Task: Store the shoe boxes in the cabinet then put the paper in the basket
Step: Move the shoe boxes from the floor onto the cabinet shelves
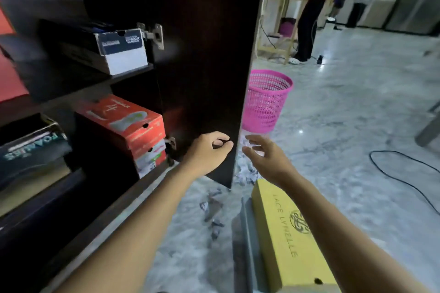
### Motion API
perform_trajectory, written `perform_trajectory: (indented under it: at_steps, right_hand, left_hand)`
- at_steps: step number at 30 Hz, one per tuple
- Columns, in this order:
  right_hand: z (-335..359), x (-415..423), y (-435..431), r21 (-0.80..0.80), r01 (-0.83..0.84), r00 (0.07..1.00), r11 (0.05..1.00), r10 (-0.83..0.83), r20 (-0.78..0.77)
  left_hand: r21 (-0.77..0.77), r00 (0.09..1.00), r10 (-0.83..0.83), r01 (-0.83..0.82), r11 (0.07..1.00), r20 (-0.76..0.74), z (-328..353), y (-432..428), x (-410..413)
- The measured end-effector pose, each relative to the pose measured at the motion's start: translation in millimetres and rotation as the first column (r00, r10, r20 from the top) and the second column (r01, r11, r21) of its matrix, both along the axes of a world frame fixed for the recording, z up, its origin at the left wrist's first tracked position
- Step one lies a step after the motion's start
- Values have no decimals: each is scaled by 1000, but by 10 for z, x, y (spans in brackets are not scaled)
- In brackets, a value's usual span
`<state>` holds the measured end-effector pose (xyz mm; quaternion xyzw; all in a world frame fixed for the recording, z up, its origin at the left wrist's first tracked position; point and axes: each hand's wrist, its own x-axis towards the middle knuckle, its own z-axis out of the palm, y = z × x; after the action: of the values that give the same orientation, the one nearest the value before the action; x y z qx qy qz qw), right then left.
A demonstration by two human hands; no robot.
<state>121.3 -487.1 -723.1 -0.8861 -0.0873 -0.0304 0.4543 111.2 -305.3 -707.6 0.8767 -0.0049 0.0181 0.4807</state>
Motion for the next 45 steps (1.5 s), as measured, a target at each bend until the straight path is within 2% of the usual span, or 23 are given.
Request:
perform_trajectory:
  at_steps: [6,9,15,18,22,25,29,31,35,38,45]
  right_hand:
    - [-876,-528,-839,-104,42,997,994,-47,-54]
    - [-1245,-854,-1217,-168,78,991,983,-94,-91]
    - [-1732,-1381,-1744,-276,226,957,934,-265,-113]
    - [-1815,-1518,-1858,-278,265,919,923,-329,-216]
    - [-1967,-1707,-1883,-228,223,883,948,-296,-365]
    - [-2031,-1782,-1863,-203,240,900,949,-296,-320]
    - [-2085,-1873,-1854,-272,194,938,942,-260,-229]
    - [-2111,-1926,-1847,-220,214,940,952,-262,-218]
    - [-2154,-1938,-1821,-41,281,900,959,-278,-335]
    - [-2191,-1906,-1765,72,331,901,941,-292,-322]
    - [-2152,-1889,-1718,61,357,906,932,-330,-264]
  left_hand:
    - [-155,984,-93,69,985,-149,-945,-816,-460]
    - [-191,970,-61,15,981,-236,-1378,-1268,-743]
    - [-30,935,22,-35,999,-354,-1835,-1778,-1202]
    - [-32,916,17,-33,999,-402,-1916,-1853,-1364]
    - [-79,891,-7,-32,996,-453,-2034,-1871,-1483]
    - [-80,892,45,-90,993,-450,-2095,-1883,-1528]
    - [-59,903,139,-178,982,-407,-2133,-1827,-1539]
    - [-52,900,154,-192,980,-407,-2183,-1796,-1527]
    - [-93,897,130,-186,978,-422,-2255,-1804,-1516]
    - [-117,885,104,-174,978,-453,-2286,-1787,-1509]
    - [-198,869,63,-181,963,-490,-2274,-1710,-1471]
